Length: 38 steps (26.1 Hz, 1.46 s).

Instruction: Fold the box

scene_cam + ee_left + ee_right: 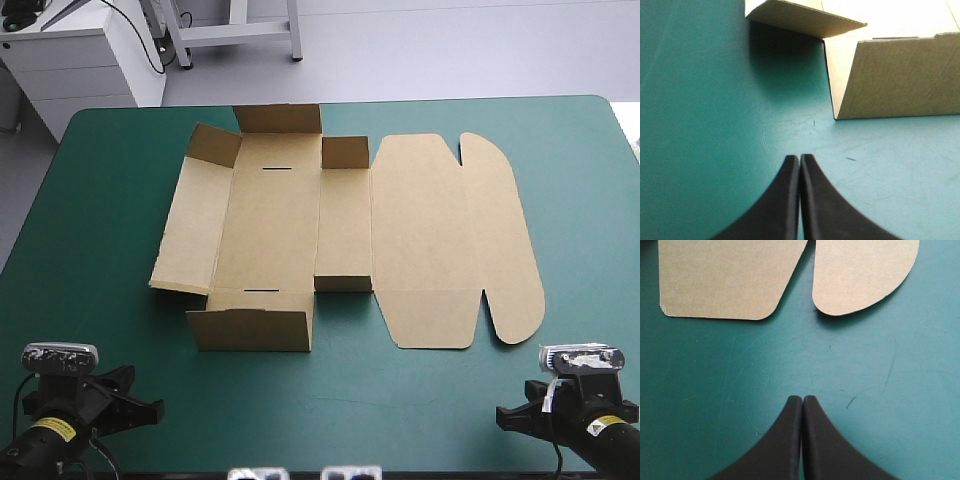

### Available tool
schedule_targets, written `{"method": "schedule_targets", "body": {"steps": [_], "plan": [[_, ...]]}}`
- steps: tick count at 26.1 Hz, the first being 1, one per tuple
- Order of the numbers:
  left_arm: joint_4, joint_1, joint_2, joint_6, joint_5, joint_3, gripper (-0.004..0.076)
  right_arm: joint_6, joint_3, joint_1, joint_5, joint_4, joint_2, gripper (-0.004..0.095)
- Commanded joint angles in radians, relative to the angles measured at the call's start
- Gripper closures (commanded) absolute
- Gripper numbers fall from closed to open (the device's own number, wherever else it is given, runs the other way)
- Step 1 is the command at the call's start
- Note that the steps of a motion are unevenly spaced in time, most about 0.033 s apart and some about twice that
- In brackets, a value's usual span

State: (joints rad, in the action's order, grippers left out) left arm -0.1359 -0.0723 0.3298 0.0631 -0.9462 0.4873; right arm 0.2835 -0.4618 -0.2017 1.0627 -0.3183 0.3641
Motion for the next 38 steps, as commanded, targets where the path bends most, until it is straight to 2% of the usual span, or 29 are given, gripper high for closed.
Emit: {"method": "schedule_targets", "body": {"steps": [1, 5, 8, 14, 26, 34, 38], "plan": [[-0.016, -0.003, 0.016, -0.003, 0.079, 0.029, 0.0732, 0.007, -0.023, 0.003, -0.039, -0.024, 0.006, 0.0928], [-0.016, -0.003, 0.037, 0.036, 0.073, 0.085, 0.0732, 0.007, -0.023, 0.003, -0.039, -0.024, 0.006, 0.0927], [-0.016, -0.003, 0.108, 0.057, 0.064, 0.215, 0.0732, 0.007, -0.023, 0.003, -0.039, -0.024, 0.006, 0.0928], [-0.038, -0.003, 0.313, 0.057, 0.053, 0.418, 0.0732, 0.007, -0.023, 0.003, -0.039, -0.024, 0.006, 0.0928], [-0.056, -0.003, 0.763, 0.067, 0.092, 0.674, 0.0732, 0.007, -0.023, 0.003, -0.039, -0.024, 0.006, 0.0928], [-0.054, 0.001, 0.992, 0.067, 0.113, 0.826, 0.0732, 0.007, -0.023, 0.003, -0.039, -0.024, 0.006, 0.0928], [-0.127, 0.071, 1.09, 0.081, 0.099, 0.916, 0.0732, 0.009, -0.023, 0.003, -0.037, -0.024, 0.006, 0.0928]]}}
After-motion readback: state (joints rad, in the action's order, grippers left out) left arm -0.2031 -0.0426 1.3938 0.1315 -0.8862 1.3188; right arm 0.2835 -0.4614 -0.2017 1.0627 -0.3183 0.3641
